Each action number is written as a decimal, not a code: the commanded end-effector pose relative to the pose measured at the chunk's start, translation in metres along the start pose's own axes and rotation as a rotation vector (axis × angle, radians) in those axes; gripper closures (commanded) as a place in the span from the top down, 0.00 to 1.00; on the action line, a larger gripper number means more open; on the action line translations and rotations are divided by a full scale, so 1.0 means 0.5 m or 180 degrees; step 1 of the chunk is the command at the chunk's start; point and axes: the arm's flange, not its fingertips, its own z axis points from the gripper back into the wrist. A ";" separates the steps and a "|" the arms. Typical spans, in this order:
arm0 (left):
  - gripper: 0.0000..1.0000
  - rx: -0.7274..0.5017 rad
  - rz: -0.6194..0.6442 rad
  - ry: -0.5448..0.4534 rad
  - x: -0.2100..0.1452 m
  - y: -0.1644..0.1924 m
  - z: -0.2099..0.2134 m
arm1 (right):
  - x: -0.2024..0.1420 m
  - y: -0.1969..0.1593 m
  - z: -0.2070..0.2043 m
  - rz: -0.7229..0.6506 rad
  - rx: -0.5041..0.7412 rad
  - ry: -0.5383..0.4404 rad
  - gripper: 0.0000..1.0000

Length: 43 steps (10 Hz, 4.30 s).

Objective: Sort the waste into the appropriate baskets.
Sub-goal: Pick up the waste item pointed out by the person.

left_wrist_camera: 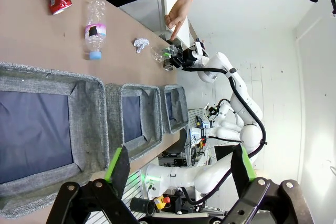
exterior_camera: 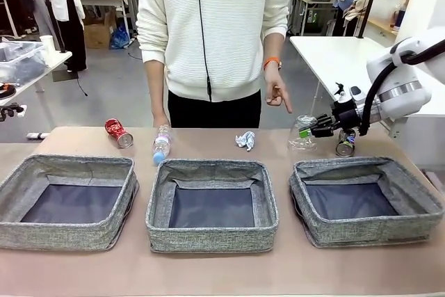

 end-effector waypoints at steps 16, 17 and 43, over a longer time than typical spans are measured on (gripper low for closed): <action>1.00 -0.0054 -0.0054 -0.0010 0.002 -0.003 -0.002 | 0.226 0.287 0.302 -0.1618 -0.0104 -0.0242 0.21; 1.00 -0.0054 -0.0054 -0.0010 0.002 -0.003 -0.002 | 0.277 0.306 0.285 -0.1861 -0.0046 0.0089 0.21; 1.00 -0.0054 -0.0054 -0.0010 0.002 -0.003 -0.002 | 1.040 0.880 -0.179 -0.3710 -0.2313 0.3031 0.21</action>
